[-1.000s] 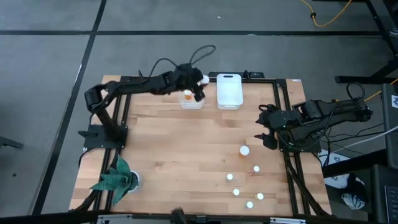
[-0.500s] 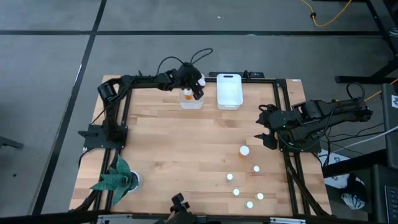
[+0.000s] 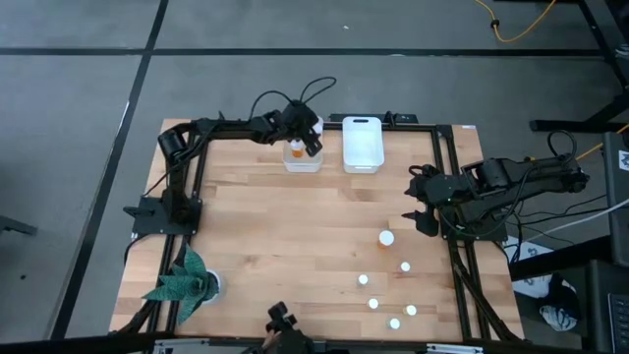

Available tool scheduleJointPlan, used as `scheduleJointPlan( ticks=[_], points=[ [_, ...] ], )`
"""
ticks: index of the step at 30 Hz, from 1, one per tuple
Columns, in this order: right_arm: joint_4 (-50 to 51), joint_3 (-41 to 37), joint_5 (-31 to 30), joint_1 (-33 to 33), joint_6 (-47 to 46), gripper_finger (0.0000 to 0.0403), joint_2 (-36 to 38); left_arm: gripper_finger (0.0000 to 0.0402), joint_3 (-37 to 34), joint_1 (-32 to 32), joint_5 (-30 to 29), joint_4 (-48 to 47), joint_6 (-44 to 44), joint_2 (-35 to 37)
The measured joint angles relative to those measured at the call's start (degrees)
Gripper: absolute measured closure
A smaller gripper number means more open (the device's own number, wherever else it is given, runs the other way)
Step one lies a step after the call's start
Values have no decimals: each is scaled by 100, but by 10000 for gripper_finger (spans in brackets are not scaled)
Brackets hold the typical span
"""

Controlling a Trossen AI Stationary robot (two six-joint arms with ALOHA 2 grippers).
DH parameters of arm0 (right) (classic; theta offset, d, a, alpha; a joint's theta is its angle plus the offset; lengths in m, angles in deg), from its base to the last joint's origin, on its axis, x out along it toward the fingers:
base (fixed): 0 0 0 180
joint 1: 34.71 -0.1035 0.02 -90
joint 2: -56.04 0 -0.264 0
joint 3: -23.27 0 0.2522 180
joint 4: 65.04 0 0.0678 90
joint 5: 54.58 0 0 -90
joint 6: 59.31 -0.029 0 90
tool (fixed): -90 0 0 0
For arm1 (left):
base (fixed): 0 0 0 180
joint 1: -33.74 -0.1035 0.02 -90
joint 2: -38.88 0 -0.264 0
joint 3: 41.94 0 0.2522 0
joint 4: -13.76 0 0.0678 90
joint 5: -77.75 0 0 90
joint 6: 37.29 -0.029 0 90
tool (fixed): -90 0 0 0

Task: Pick and place medicine bottles into bin by pill shape (circle, oval)
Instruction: Put the orange capsule bottle into the left white bin

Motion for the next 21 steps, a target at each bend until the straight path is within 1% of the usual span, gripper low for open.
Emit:
scheduleJointPlan(
  ticks=[4, 8, 14, 21],
  points=[
    [0, 1, 1, 0, 0, 73, 0, 225, 4, 4, 124, -51, -4, -102],
    [0, 0, 0, 1, -13, 73, 1, 225, 3, 7, 126, -9, -36, -312],
    [2, -1, 0, 1, -13, 73, 0, 224, -2, 2, 108, 146, -46, -393],
    [2, -1, 0, 1, -10, 73, 1, 194, -2, -24, 84, 173, -39, -365]
  ],
)
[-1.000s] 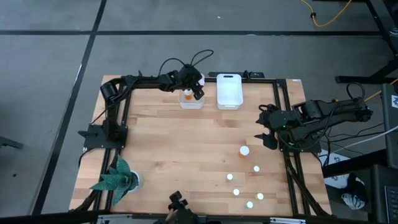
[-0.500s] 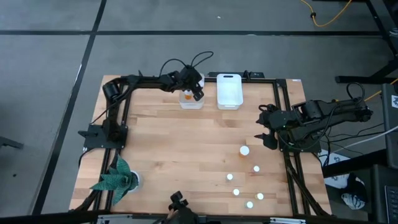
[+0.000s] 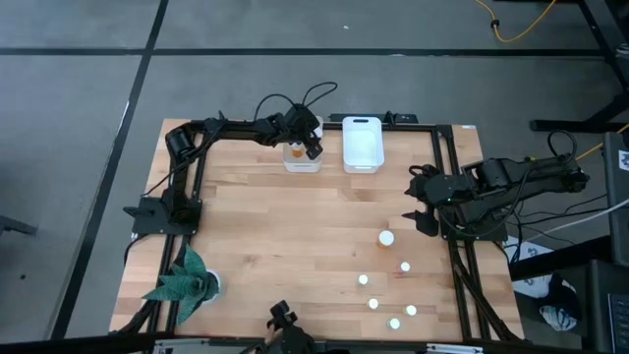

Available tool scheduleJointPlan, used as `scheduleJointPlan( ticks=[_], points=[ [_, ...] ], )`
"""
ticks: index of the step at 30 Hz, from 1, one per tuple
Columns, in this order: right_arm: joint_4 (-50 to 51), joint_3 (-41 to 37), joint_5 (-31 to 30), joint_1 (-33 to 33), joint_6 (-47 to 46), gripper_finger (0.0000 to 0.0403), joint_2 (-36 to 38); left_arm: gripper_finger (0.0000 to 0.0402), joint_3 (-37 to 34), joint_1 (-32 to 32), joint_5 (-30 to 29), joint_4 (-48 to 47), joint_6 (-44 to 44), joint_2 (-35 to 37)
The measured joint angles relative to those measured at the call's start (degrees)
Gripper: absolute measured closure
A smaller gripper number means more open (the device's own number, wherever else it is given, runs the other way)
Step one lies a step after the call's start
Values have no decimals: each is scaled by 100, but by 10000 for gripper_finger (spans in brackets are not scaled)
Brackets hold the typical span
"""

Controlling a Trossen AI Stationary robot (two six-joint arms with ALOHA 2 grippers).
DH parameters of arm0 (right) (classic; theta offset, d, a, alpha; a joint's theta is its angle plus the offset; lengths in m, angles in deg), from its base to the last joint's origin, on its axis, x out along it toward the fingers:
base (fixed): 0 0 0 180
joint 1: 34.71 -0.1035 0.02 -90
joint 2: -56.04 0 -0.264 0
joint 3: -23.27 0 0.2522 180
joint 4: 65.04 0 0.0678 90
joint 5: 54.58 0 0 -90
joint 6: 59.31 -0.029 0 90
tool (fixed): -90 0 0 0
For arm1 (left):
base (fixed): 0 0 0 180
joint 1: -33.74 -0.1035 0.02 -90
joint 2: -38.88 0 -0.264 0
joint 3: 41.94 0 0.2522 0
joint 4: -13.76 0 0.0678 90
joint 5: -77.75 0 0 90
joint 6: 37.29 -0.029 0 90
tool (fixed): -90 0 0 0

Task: Pick and place medicine bottles into bin by pill shape (circle, oval)
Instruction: Put the orange capsule bottle into the left white bin

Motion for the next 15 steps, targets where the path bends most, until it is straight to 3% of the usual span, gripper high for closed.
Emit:
scheduleJointPlan(
  ticks=[15],
  points=[
    [0, 2, 0, 0, -5, 73, -1, 165, 2, 2, -20, -3, -7, 139]
  ],
)
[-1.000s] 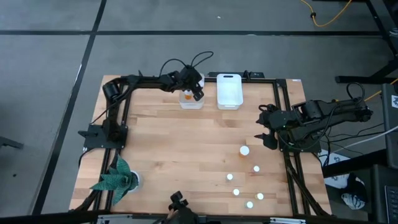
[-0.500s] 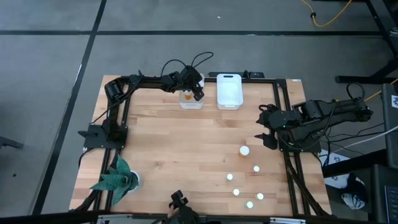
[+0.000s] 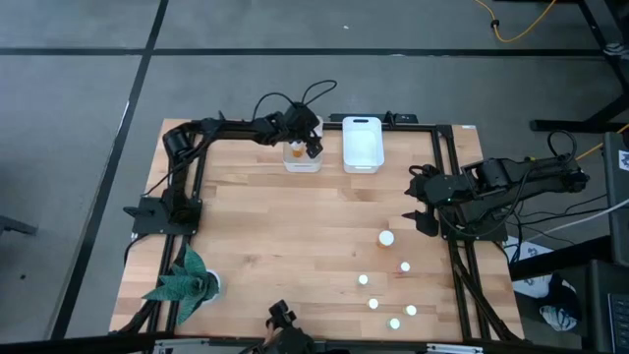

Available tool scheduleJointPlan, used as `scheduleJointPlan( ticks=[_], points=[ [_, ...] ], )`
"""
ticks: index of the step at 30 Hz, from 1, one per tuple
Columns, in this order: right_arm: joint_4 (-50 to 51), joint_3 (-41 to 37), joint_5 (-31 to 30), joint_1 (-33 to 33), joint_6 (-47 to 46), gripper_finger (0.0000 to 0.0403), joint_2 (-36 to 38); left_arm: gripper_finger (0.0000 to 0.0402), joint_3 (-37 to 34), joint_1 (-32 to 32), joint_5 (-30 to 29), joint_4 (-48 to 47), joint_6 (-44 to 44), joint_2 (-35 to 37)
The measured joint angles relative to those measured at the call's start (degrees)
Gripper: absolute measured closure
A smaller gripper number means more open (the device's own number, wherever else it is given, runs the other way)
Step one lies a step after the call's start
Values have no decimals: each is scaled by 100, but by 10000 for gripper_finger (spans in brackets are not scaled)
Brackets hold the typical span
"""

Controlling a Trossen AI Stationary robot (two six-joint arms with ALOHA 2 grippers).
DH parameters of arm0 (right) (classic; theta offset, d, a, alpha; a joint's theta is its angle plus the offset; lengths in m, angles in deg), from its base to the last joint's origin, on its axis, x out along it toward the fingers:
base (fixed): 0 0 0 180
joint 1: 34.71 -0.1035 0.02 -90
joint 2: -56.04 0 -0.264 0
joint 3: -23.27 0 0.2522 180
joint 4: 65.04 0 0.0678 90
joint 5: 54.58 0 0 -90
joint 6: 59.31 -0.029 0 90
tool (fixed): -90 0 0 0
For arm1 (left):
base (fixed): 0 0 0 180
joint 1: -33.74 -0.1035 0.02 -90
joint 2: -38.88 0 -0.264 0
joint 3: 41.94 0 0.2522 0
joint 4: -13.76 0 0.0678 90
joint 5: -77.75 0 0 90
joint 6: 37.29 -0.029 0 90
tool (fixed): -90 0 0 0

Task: Pick and place medicine bottles into bin by pill shape (circle, oval)
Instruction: Put the orange capsule bottle into the left white bin

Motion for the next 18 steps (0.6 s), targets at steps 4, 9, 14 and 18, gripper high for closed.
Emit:
scheduleJointPlan(
  ticks=[4, 9, 14, 18],
  points=[
    [0, 0, 0, 1, 0, 73, 1, 165, 0, 2, 4, 23, 2, 258],
    [0, -2, 0, 0, 4, 73, -1, 165, 4, 205, 142, -34, 138, 614],
    [0, -1, 0, 1, 11, 73, -1, 164, 6, 813, 755, -30, 211, 709],
    [0, -1, 0, 0, -14, 73, 0, 166, 4, 1522, 781, -25, 195, 690]
  ],
)
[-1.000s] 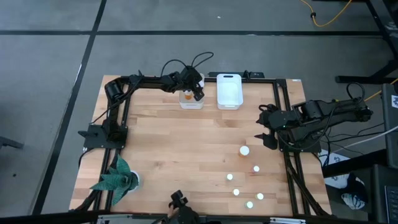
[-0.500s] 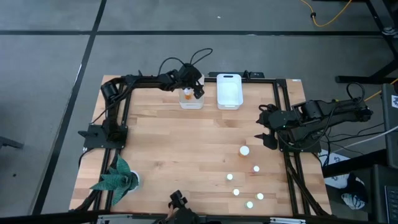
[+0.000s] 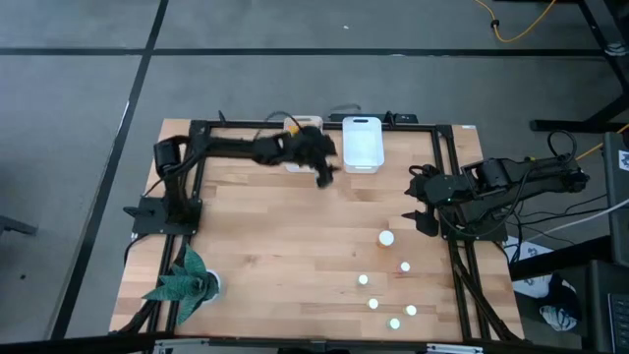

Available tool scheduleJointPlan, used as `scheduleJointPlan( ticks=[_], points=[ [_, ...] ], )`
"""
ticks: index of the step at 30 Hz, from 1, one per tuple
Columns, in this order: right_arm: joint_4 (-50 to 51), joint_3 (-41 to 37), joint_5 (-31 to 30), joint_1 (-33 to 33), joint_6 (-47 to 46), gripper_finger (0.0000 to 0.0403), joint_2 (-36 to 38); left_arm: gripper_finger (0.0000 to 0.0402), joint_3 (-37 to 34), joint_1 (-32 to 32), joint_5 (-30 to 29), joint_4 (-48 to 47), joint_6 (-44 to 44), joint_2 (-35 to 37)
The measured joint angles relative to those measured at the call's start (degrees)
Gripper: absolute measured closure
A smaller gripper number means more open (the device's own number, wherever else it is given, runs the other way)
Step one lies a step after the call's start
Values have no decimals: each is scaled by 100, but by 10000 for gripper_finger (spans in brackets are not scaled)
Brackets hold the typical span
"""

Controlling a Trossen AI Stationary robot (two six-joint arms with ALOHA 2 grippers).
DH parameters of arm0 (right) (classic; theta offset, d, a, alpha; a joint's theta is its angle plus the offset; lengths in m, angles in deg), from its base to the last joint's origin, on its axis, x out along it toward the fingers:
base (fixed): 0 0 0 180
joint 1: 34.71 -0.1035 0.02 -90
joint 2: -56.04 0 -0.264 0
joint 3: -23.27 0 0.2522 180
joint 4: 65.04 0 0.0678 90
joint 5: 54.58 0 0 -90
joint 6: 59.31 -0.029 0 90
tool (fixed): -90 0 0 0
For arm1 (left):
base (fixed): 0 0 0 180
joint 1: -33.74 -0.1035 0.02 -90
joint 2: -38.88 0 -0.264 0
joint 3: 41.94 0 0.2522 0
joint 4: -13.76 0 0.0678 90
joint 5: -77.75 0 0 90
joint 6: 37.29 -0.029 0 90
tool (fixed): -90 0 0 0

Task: Pick and place medicine bottles into bin by pill shape (circle, oval)
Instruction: Put the orange capsule bottle into the left white bin

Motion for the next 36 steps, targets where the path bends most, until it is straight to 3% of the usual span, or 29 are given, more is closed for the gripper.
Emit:
scheduleJointPlan(
  ticks=[9, 15, 36],
  points=[
    [0, 1, 0, 1, -8, 73, -1, 170, 0, 1620, -653, 86, -4, -3],
    [111, -1, 4, 0, -252, 73, 0, 170, 0, 2246, -1074, 84, -44, -5],
    [1276, -12, -23, -120, -1668, 73, 0, 170, 0, 2390, -1243, 84, 2, -10]
  ],
)
